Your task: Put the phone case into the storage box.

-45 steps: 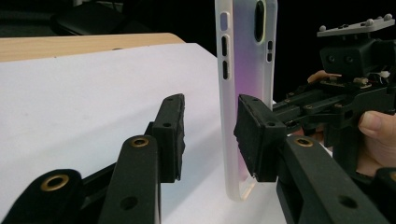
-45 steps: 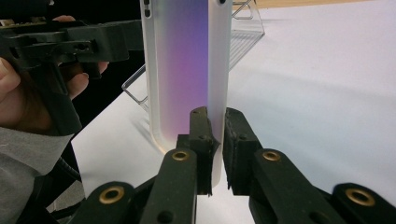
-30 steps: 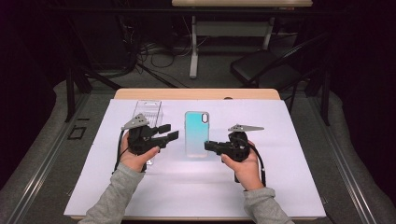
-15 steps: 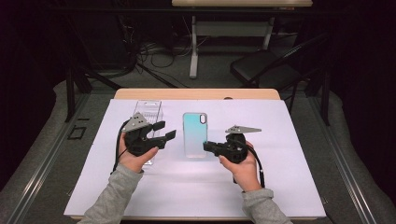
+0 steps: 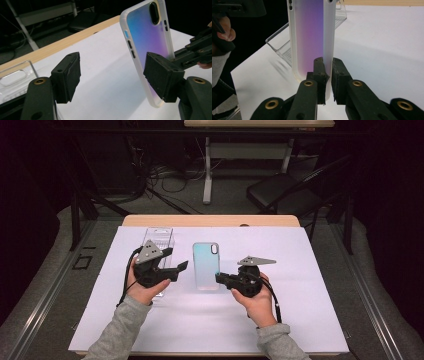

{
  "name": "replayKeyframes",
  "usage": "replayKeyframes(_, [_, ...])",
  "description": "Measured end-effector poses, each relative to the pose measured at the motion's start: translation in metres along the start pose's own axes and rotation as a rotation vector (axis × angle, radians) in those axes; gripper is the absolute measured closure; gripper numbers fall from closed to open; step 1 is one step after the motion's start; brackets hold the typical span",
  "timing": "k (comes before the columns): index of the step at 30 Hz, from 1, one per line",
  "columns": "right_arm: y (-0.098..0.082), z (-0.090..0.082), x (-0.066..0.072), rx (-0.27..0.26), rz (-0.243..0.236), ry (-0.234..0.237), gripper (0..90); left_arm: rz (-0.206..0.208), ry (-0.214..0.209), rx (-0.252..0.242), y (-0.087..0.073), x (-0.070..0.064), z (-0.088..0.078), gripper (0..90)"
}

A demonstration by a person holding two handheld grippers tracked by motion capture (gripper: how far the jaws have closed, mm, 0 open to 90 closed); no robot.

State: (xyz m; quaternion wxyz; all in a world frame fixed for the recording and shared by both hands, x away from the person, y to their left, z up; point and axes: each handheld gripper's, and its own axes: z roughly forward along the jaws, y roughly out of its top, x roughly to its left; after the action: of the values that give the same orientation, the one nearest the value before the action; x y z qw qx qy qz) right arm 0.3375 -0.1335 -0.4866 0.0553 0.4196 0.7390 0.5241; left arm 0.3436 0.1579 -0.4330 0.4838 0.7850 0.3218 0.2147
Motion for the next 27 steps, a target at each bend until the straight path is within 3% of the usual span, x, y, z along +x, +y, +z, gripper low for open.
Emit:
replayKeyframes(13, [-0.005, 0.008, 0.01, 0.029, -0.035, -0.02, 83.0, 0.06, 0.05, 0.026, 0.003, -0.005, -0.001, 29.0])
replayKeyframes(19, [-0.007, 0.012, 0.014, 0.041, -0.046, -0.015, 82.9, 0.114, 0.084, 0.035, 0.005, -0.009, -0.002, 31.0])
replayKeyframes(27, [-0.01, 0.016, 0.019, 0.055, -0.065, -0.013, 83.0, 0.144, 0.092, 0.044, 0.004, -0.009, -0.001, 36.5])
